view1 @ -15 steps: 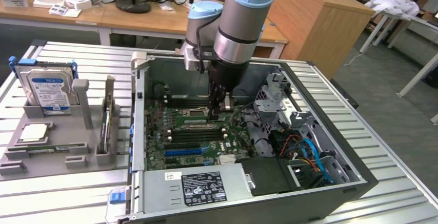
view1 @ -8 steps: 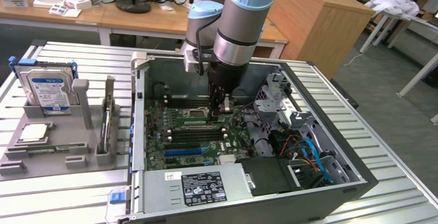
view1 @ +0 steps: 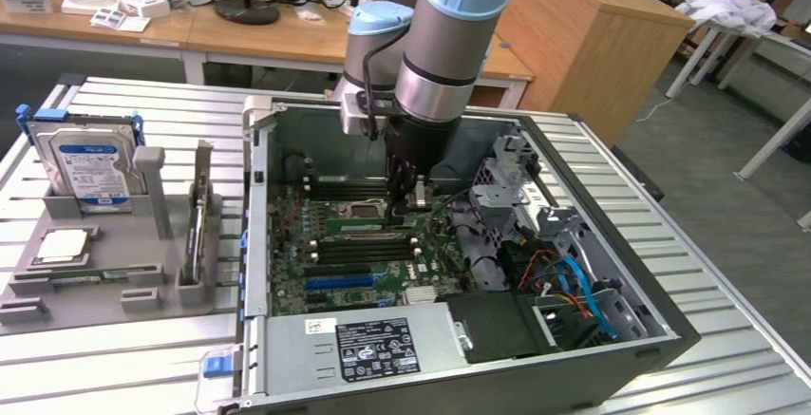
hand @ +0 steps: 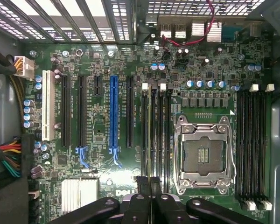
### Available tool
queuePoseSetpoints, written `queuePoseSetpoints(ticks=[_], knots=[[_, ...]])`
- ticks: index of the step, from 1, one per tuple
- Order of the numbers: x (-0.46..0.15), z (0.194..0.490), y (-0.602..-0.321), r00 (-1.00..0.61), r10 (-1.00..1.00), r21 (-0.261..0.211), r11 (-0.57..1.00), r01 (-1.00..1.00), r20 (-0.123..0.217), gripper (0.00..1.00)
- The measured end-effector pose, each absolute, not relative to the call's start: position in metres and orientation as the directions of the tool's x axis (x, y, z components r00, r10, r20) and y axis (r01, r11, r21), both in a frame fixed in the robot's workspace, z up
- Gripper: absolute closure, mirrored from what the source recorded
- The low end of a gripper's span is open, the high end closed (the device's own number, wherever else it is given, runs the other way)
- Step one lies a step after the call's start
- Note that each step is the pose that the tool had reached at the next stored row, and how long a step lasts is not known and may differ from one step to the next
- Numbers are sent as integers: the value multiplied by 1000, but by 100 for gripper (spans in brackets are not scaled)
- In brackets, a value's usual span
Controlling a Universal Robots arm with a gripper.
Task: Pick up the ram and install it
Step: 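Insert the ram into the slot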
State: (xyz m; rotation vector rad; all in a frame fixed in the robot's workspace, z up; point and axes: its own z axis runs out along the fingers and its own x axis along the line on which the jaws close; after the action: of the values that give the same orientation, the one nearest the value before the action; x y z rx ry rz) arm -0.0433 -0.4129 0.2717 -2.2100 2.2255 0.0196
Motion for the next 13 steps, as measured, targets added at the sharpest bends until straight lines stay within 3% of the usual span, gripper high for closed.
queuePoseSetpoints(ticks=[13], knots=[[-43, 265, -413, -7, -1000, 5, 7, -1000, -12, 88]])
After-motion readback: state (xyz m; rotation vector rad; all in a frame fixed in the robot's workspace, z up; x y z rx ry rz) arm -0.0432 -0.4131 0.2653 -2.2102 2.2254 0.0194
